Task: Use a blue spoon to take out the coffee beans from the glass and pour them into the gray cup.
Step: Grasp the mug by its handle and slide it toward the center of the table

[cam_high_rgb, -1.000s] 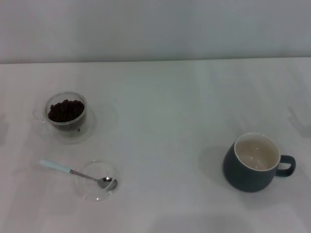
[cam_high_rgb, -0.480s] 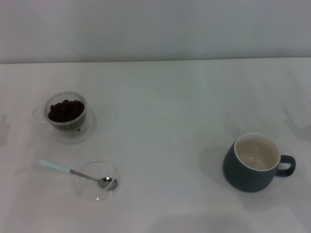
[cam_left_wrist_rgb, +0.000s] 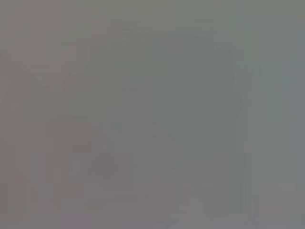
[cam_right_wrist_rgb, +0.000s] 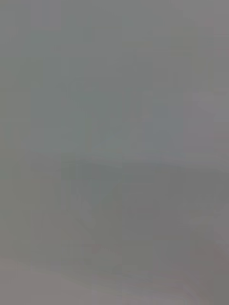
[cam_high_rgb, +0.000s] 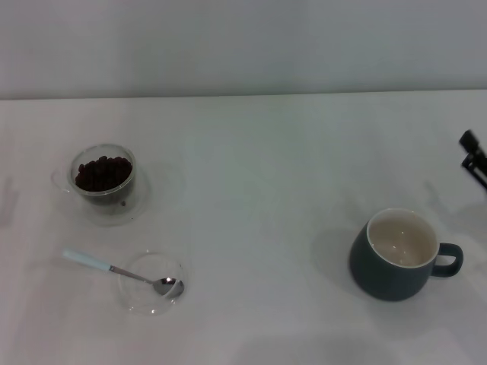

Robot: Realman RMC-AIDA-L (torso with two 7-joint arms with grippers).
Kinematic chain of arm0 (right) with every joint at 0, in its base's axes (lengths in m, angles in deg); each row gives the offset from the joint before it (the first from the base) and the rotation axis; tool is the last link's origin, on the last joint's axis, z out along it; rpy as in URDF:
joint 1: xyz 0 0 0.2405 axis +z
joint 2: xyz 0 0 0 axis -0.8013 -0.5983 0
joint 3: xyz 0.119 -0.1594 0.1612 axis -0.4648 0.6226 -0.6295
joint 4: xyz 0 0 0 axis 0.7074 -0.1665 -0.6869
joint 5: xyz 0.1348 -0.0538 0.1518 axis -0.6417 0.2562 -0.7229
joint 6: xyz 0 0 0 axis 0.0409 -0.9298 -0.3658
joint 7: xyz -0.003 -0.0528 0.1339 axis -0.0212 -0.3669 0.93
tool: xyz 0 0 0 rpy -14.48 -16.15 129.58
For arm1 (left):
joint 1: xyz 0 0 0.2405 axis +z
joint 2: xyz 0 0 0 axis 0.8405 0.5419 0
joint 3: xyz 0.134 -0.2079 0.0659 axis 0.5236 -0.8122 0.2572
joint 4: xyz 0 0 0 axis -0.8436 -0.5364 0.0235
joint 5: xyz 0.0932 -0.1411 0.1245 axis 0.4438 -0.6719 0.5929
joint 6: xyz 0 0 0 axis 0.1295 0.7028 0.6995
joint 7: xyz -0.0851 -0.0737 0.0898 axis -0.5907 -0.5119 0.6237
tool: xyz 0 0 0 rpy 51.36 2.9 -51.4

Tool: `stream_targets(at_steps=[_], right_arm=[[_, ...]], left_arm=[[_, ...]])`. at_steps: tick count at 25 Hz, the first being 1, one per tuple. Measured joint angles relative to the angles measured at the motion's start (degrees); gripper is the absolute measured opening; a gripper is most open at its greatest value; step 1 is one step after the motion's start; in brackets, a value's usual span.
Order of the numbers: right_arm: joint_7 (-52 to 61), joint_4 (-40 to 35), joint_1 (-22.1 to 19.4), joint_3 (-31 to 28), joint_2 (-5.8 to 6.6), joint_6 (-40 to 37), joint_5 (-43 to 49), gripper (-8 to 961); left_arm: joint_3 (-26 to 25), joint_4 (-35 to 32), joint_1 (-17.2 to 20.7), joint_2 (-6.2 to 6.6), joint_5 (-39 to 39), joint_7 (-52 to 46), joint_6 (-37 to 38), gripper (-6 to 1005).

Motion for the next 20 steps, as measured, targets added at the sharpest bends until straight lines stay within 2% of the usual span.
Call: stream_targets(at_steps=[7, 15, 20], right_arm=[[2.23, 1.92, -1.92, 5.36, 0.09, -0.42, 0.01, 875], [4.27, 2.45, -8.22, 5.53, 0.45, -6.89, 0.76, 875], [4.49, 4.55, -10.8, 5.98, 0.52, -8.69, 1.59, 874]], left_arm=[[0.1, 0.0, -0.44, 0.05, 0.04, -0.26, -0.02, 710], [0.1, 0.0, -1.0, 0.09, -0.08, -0.31, -1.06, 709], [-0.24, 1.49, -2.84, 0.06, -0.41, -0.33, -1.6, 710]])
